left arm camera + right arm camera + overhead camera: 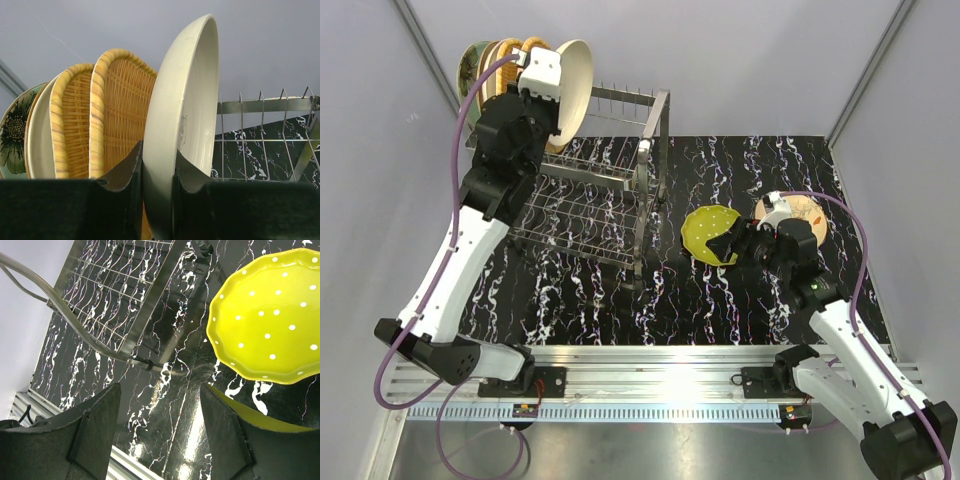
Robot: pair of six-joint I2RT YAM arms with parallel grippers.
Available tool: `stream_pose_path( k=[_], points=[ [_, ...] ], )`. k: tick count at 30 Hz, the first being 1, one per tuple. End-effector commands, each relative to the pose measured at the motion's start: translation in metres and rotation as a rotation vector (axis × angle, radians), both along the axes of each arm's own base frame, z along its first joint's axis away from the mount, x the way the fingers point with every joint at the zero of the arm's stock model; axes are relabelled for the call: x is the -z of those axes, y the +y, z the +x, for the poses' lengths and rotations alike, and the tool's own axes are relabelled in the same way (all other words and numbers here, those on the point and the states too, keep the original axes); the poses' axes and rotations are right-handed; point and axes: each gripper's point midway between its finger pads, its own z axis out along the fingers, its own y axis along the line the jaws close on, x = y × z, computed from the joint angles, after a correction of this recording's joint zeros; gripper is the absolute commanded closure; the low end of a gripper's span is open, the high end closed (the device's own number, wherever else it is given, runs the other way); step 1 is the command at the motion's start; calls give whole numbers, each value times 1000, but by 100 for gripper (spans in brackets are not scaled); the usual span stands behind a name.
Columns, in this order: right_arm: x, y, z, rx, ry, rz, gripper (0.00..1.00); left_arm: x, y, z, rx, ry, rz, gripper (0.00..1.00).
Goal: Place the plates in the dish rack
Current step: Insert the plate into the dish rack
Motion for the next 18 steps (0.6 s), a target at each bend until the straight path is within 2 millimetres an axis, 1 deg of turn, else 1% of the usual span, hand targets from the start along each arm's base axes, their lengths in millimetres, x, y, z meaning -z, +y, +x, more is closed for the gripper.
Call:
stream_pose_path(
  k=[1,8,13,16,18],
  points=[
    [-10,-2,7,17,-45,-7,28,1,12,3,-45,-4,10,100],
    [-8,-1,8,13,-35,-8,28,10,19,4,-81,13,24,100],
    [-6,-1,9,11,-32,-10,28,10,23,4,-86,8,30,100],
    [-6,-1,9,10,-32,-8,28,4,24,3,-81,-8,31,100],
    [-5,-1,9,10,-29,-9,28,-3,21,2,-56,-26,30,100]
  ],
)
